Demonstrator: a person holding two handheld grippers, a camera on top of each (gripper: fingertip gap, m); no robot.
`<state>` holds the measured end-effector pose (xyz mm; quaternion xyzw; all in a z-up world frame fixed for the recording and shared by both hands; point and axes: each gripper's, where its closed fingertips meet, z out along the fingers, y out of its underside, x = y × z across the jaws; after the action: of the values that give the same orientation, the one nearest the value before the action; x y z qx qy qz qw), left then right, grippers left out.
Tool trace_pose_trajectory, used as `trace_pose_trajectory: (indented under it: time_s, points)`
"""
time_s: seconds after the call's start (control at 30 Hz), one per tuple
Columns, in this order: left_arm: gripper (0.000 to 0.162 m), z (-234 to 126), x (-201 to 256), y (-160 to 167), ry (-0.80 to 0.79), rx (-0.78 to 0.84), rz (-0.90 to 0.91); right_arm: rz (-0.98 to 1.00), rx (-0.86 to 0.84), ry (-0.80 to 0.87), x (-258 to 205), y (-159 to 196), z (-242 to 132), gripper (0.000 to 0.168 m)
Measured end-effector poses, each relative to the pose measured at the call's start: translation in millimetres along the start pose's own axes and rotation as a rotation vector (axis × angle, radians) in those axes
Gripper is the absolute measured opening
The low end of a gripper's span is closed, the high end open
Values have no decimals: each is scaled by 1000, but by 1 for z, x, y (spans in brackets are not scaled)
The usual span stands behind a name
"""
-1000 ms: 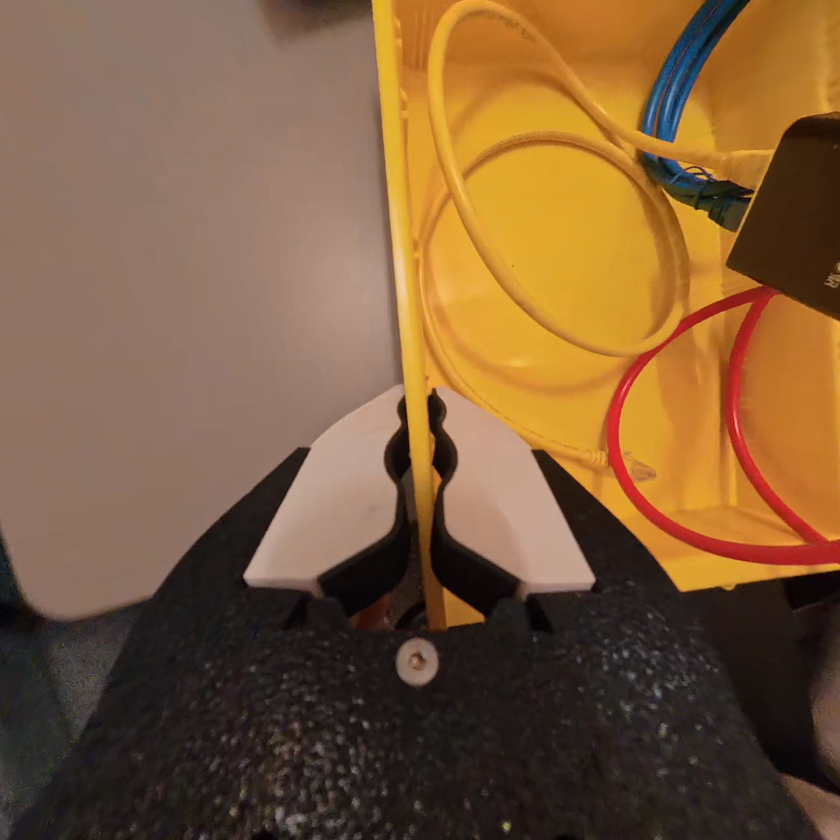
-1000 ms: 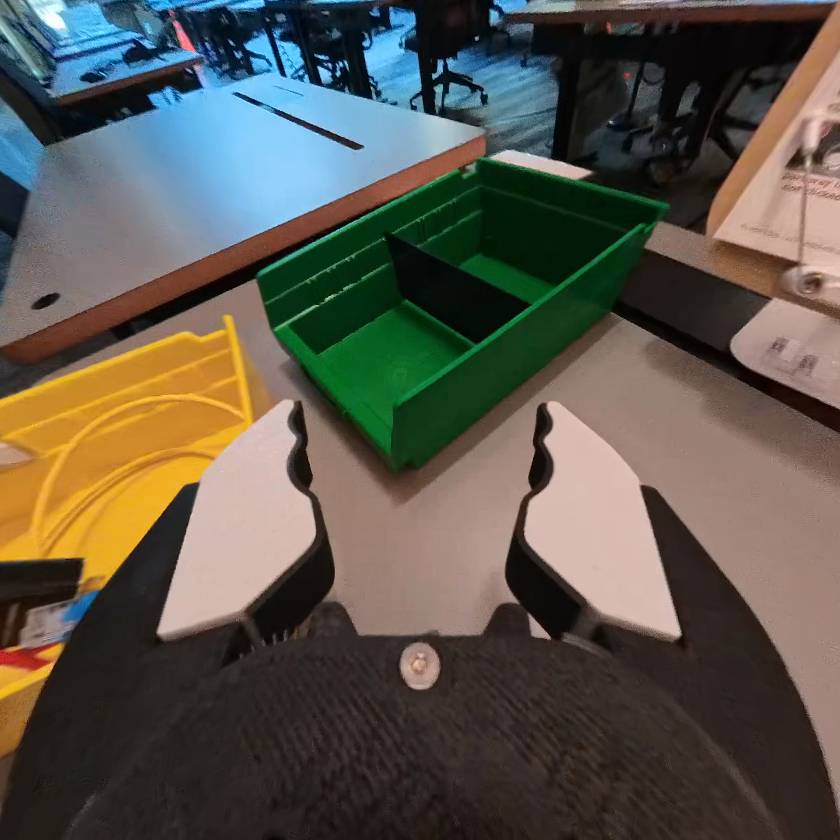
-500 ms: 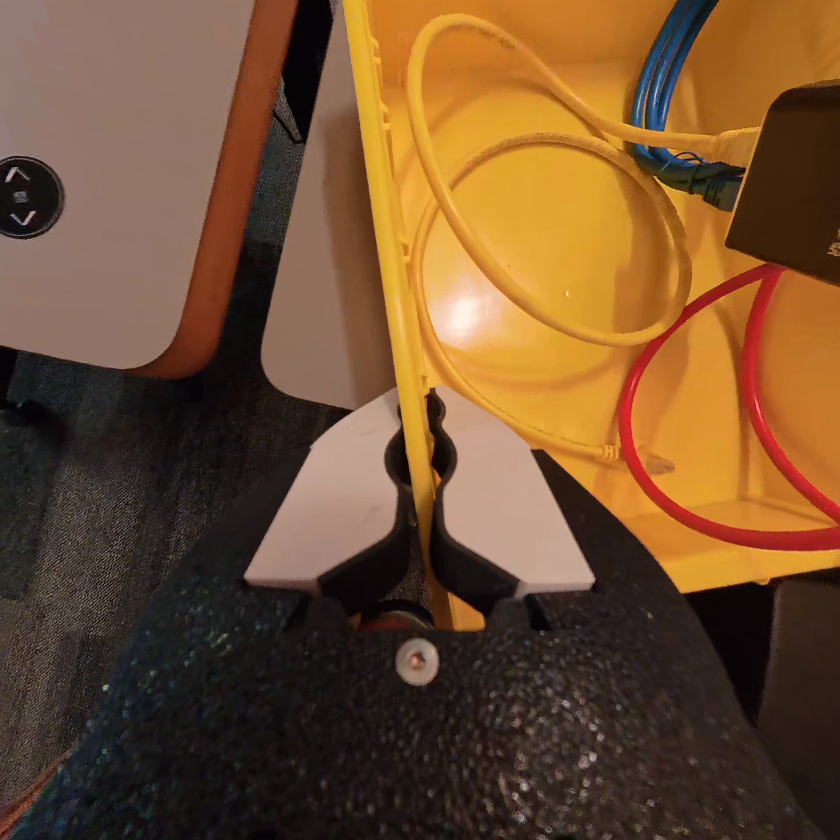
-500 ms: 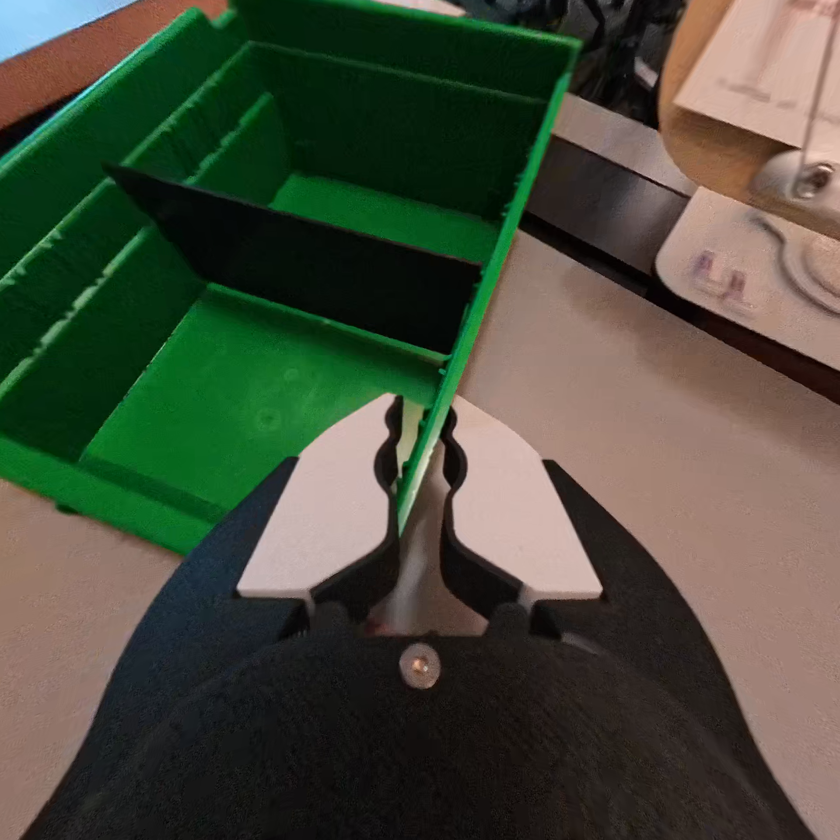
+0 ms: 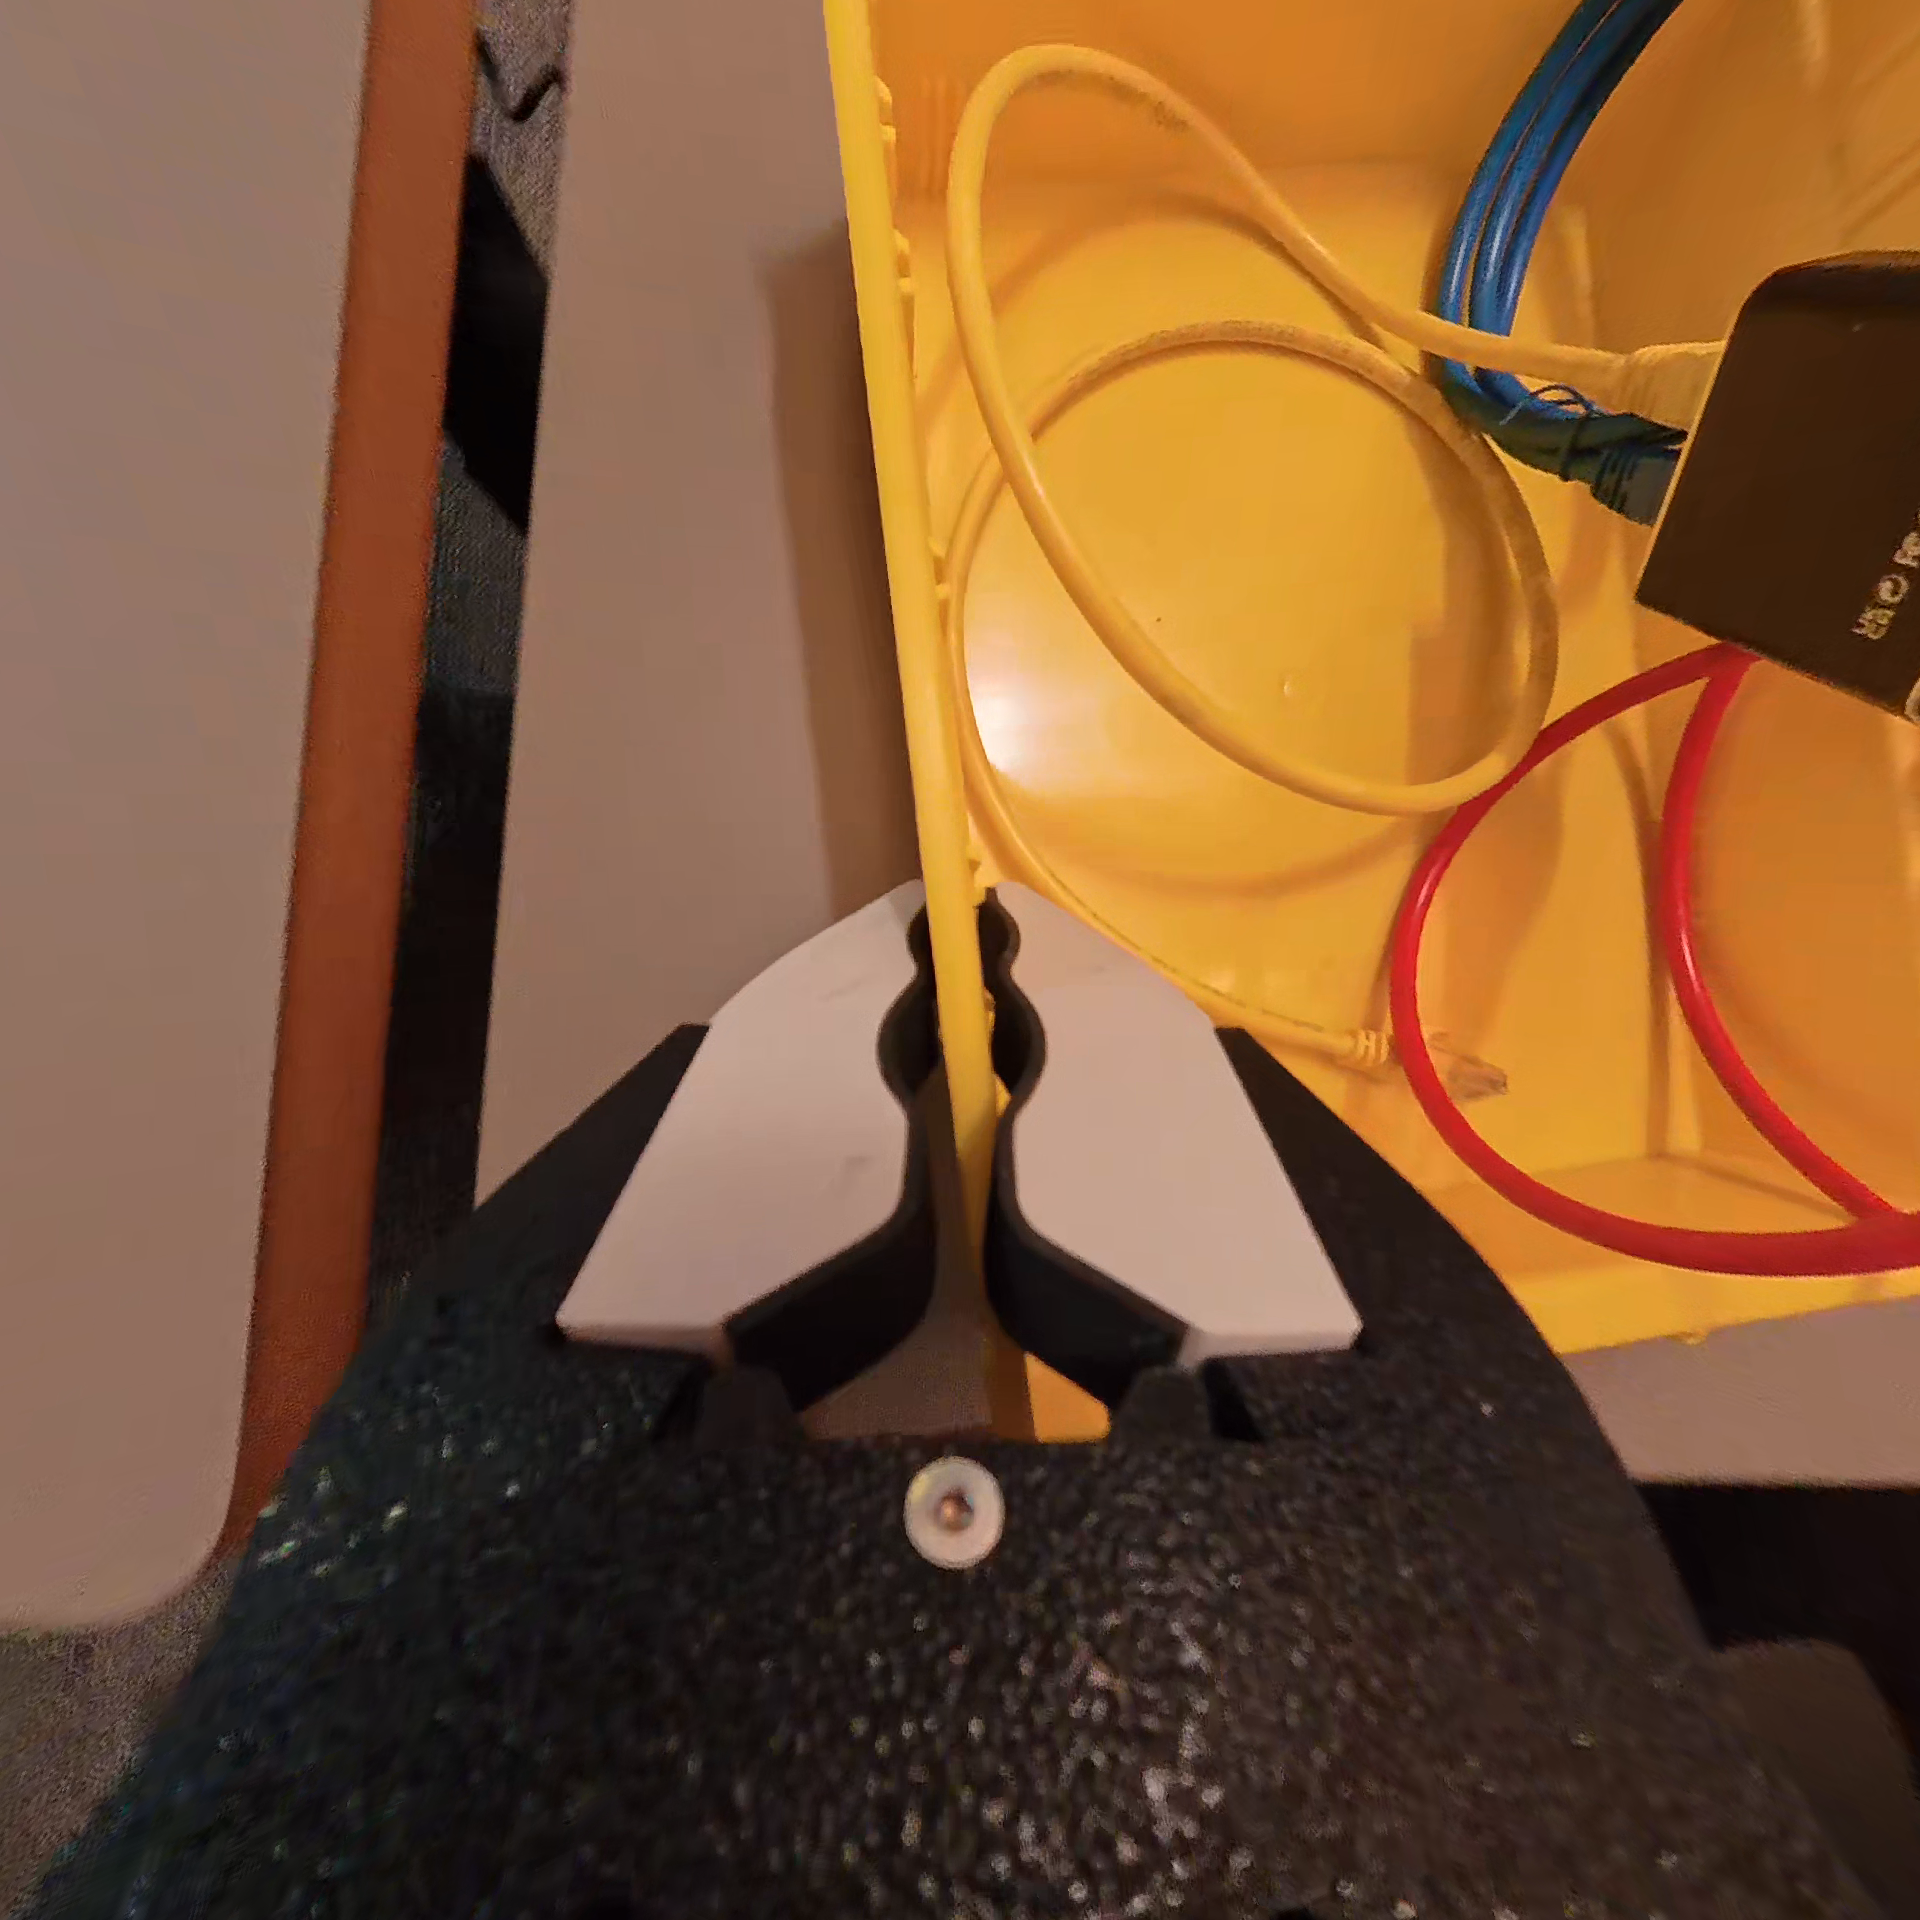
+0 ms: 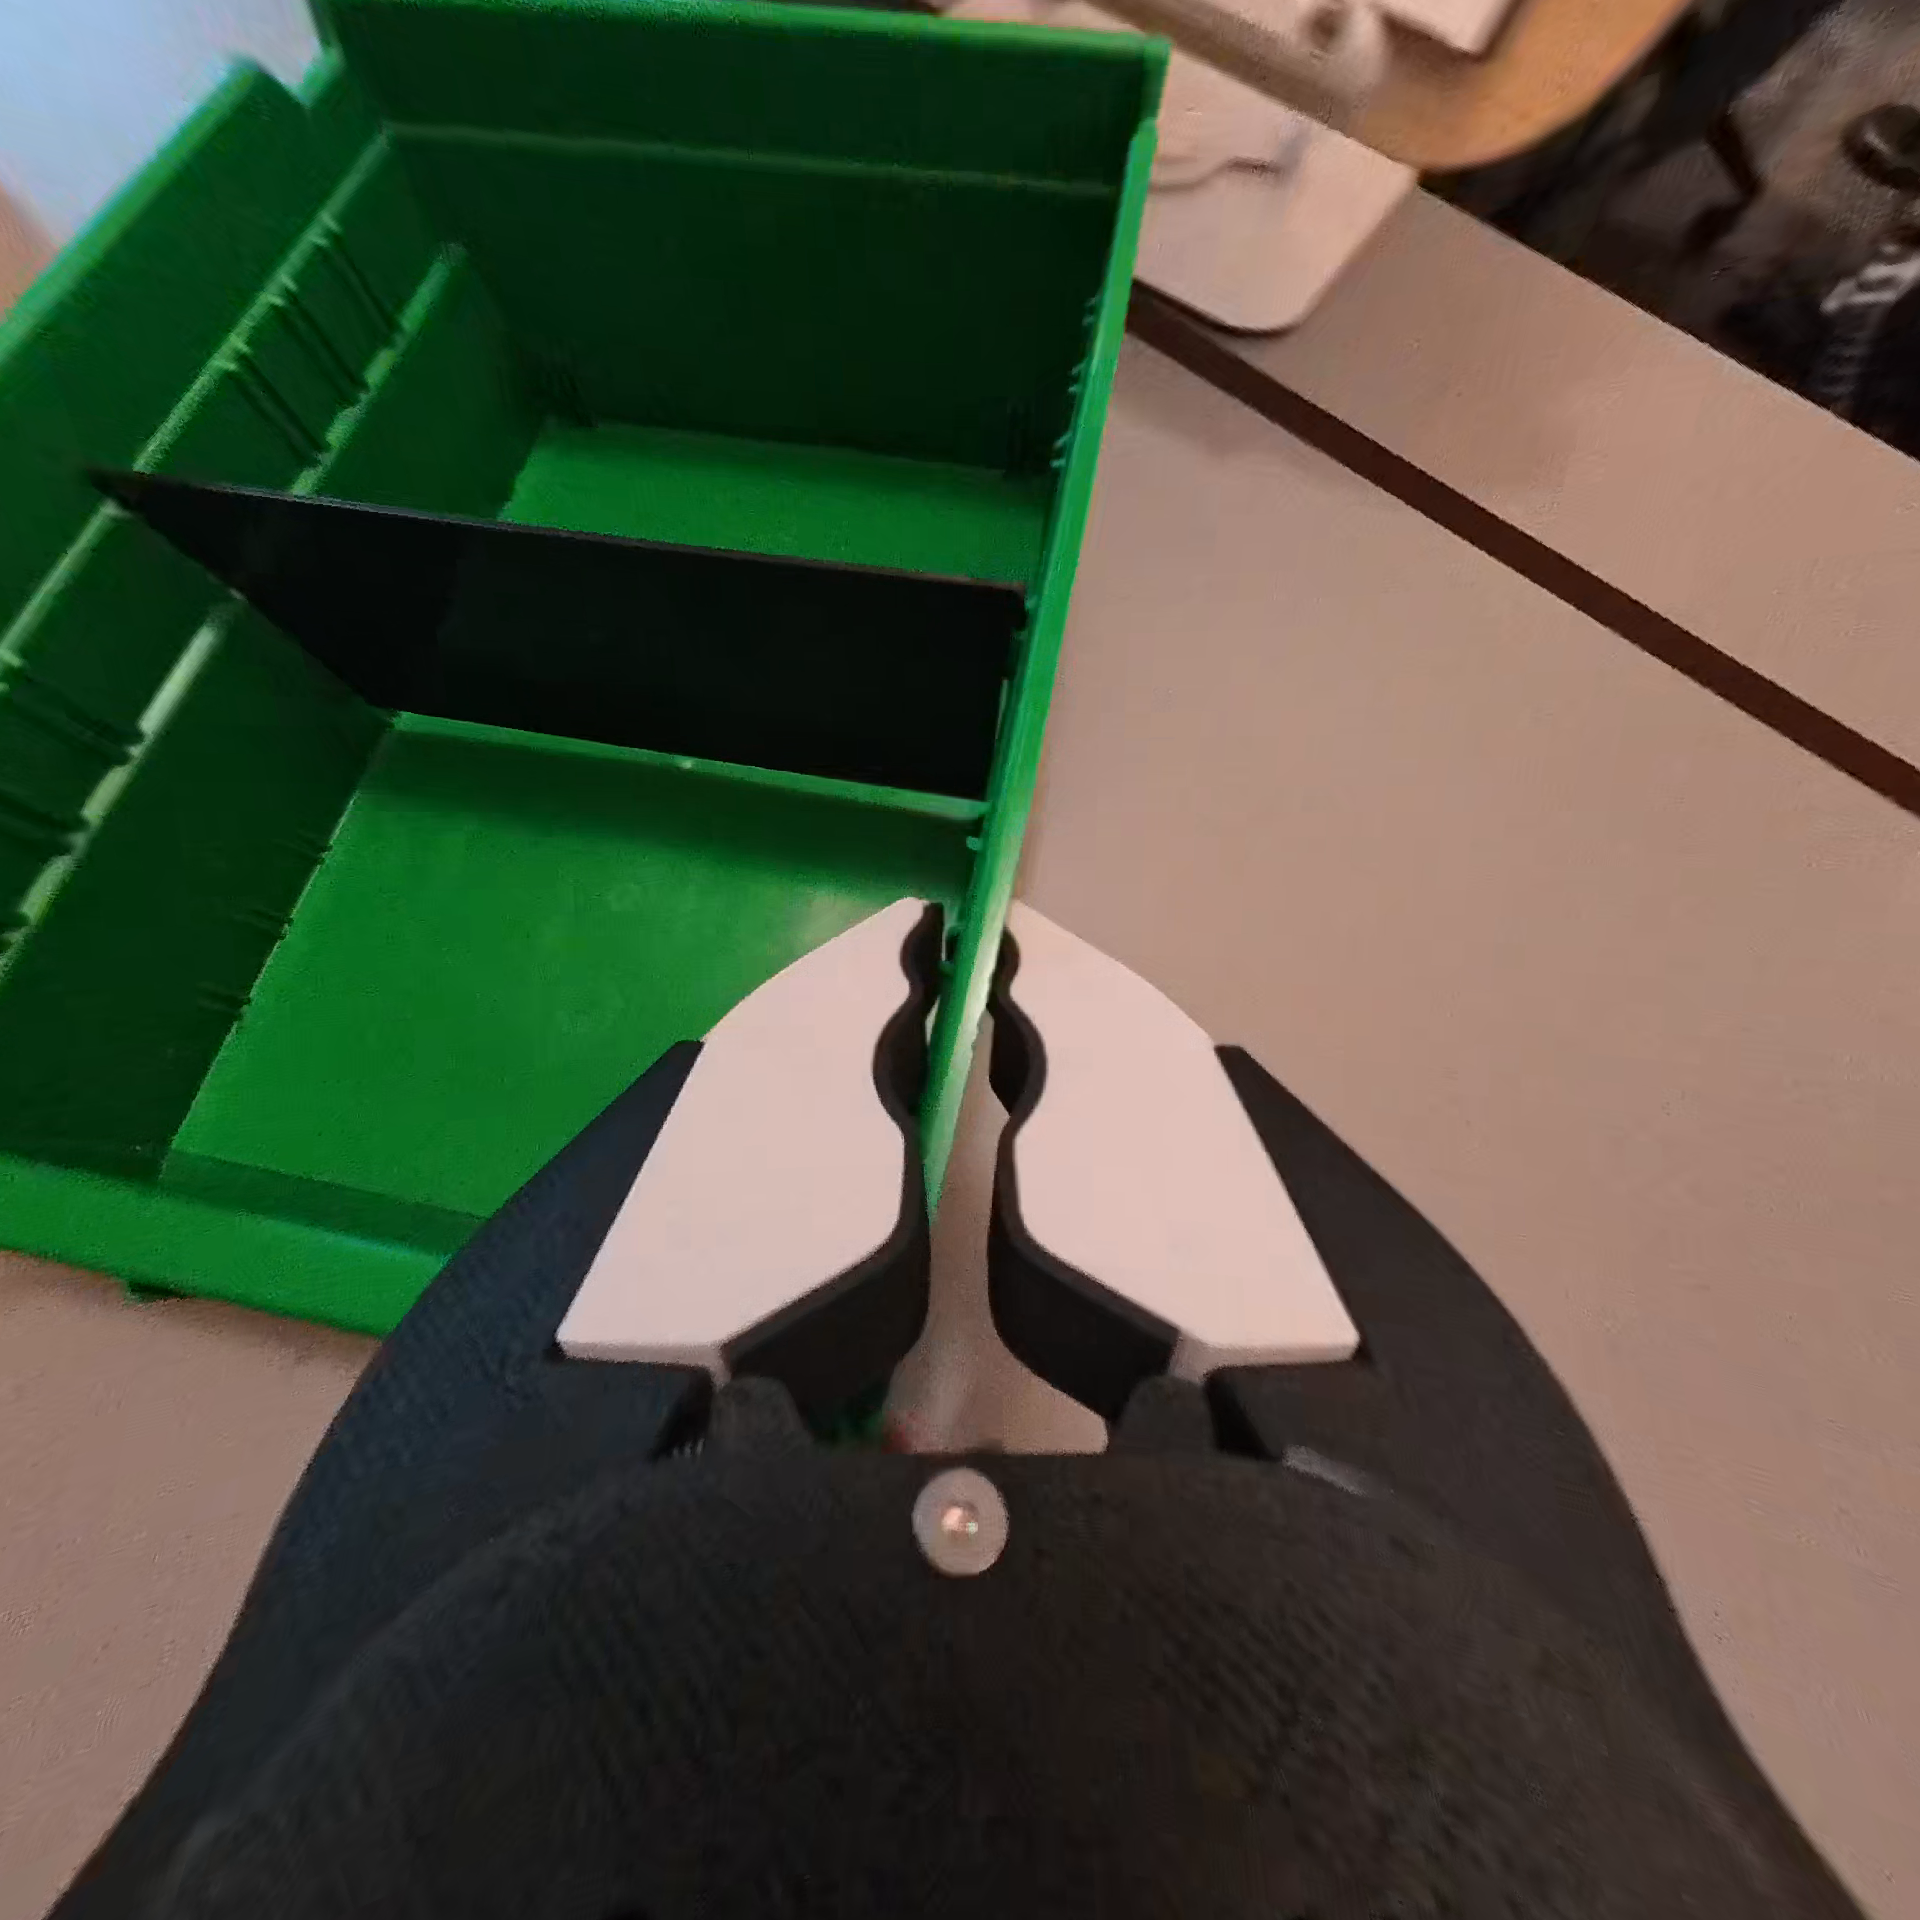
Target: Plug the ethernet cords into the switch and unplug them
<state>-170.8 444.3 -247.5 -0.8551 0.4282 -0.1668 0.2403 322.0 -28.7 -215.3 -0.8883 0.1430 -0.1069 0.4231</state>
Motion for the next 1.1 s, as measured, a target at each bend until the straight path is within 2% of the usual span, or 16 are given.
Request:
trace_pose_trajectory:
  time_s: [0.13,0.23,0.4,0.57,0.73,0.77,0.8,0.83,0.93,0.97,1.1]
  points:
    - [4,43,35,-58,12,-1,68,134,-12,221,87,48,-50,7]
    - [4,77,67,-104,38,12,84,219,-26,346,143,76,-72,7]
    - [5,124,112,-165,63,42,94,318,-22,405,211,96,-79,7]
    - [5,150,135,-201,62,70,83,381,2,388,251,95,-58,7]
    - [5,157,139,-212,35,99,127,344,-22,399,260,85,-47,8]
    - [10,155,138,-213,20,108,145,335,-31,396,258,85,-48,8]
    - [20,153,134,-213,-15,111,166,321,-38,406,254,84,-50,13]
    - [35,148,129,-214,-64,111,186,306,-29,431,252,82,-56,26]
    - [45,118,131,-233,-121,188,264,212,21,543,239,67,-85,62]
    - [56,105,140,-243,-105,225,309,175,42,556,229,59,-92,70]
    - [69,58,198,-274,1,281,506,69,179,458,160,16,-98,92]
